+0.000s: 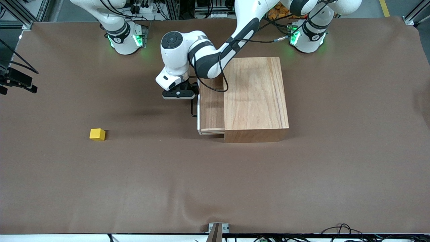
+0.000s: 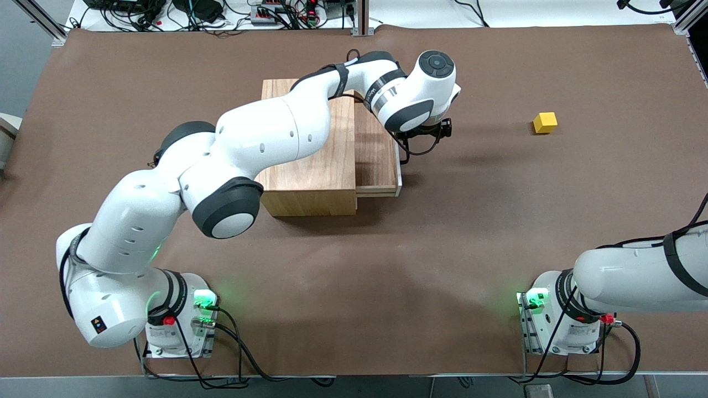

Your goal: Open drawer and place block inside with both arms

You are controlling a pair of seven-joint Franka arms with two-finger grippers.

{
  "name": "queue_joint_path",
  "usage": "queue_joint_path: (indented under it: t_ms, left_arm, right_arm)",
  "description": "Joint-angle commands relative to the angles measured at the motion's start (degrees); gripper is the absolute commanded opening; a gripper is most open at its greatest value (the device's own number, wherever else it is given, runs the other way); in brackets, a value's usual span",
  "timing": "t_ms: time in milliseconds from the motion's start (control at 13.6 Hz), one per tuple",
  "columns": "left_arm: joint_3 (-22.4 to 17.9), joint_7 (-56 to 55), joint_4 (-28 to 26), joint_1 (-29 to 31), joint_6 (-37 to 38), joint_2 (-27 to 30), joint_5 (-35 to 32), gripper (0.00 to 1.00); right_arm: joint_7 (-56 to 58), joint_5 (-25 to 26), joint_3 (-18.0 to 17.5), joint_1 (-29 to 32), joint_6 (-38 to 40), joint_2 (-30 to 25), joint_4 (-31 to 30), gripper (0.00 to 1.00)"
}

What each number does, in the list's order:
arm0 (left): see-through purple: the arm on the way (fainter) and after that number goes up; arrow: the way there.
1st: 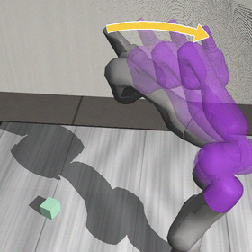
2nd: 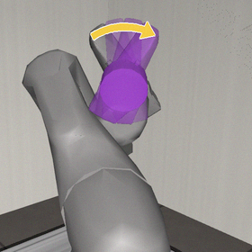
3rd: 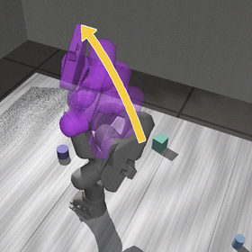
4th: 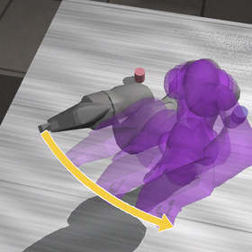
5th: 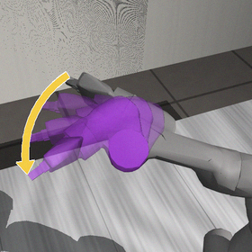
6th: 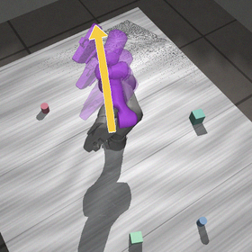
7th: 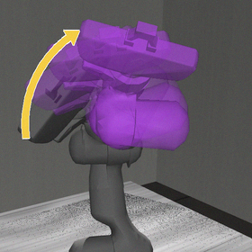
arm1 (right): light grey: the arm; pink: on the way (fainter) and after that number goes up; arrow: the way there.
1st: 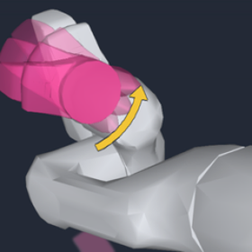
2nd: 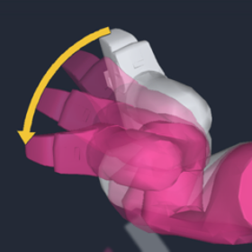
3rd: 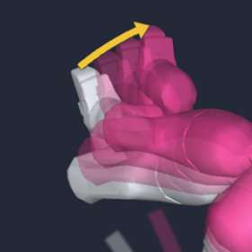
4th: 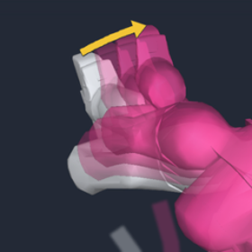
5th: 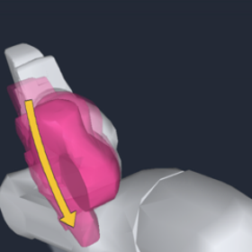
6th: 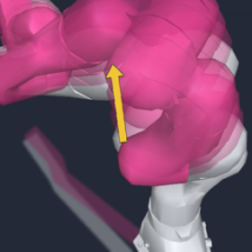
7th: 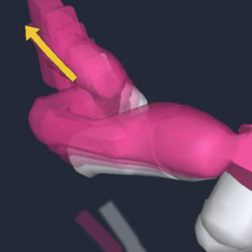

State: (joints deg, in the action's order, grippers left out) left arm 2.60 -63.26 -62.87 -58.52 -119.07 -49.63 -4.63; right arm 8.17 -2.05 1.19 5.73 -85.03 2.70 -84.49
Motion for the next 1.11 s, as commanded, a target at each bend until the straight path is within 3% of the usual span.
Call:
queue_joint_path:
  t_ms: [0, 590, 812, 1033]
  left_arm:
    - [0.5, -0.7, 3.2, -0.5, -3.2, -2.2, 1.7, 1.00]
    - [0.5, -1.2, 2.9, -0.5, 3.6, 2.7, 2.2, 1.00]
    - [-0.6, -0.5, 2.4, 0.3, 11.3, 10.3, 0.9, 1.00]
    - [-1.0, 3.0, 1.2, 6.6, 21.4, 19.5, 0.3, 1.00]
  right_arm:
    - [-0.2, 0.1, -1.0, 1.4, 0.6, 0.4, 0.8, 1.00]
    - [-0.1, 0.2, -1.0, 1.5, 0.6, 1.9, 0.8, 1.00]
    - [-0.1, 1.1, -1.0, 1.4, 0.5, 4.6, 0.9, 1.00]
    - [-0.3, 1.0, -1.0, 1.7, 0.5, 8.9, 0.8, 1.00]
